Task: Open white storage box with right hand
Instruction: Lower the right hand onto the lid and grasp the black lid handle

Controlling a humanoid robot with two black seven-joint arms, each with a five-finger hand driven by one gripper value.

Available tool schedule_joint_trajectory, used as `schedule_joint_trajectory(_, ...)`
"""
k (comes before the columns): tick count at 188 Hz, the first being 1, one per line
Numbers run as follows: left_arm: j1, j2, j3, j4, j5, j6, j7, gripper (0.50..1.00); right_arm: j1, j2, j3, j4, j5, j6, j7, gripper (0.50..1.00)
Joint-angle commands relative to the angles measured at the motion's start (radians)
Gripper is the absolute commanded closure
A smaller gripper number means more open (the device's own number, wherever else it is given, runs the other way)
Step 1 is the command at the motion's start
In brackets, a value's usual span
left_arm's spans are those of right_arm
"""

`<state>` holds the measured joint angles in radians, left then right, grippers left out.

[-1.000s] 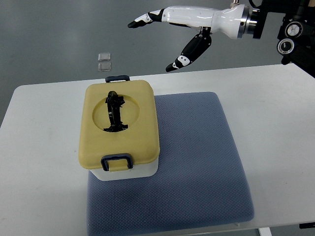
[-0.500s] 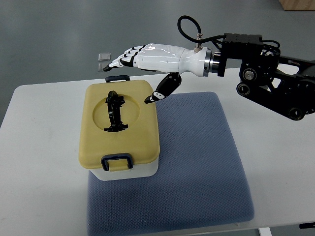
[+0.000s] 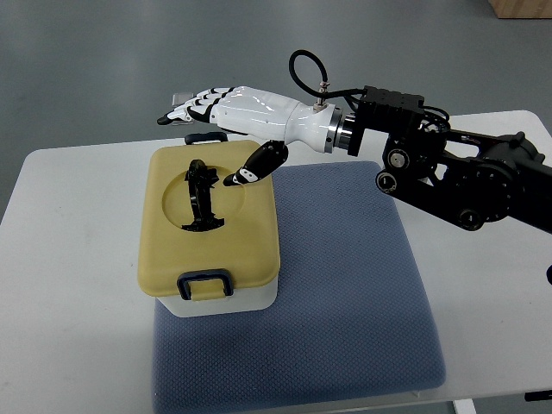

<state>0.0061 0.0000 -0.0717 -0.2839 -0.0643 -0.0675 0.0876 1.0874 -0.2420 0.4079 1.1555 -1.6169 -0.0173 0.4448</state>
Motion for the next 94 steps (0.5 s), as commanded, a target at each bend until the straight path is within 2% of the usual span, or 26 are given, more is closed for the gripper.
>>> schedule_joint_trajectory(1,0.000,0.000,0.001,0.000,0.000,0.000,0.000,0.500,-0.015,0.018,-0.001,-0.005,0.000,-0.006,0.000,0.574)
schedule_joint_trajectory(41,0.000,0.000,0.000,0.000,0.000,0.000,0.000,0.500,-0.034,0.026,0.000,-0.016,-0.001,-0.021,0.000,0.574)
schedule_joint_trajectory(94,0.000,0.000,0.001,0.000,0.000,0.000,0.000,0.500,-0.055,0.112,-0.001,-0.069,-0.021,-0.061,0.000,0.576)
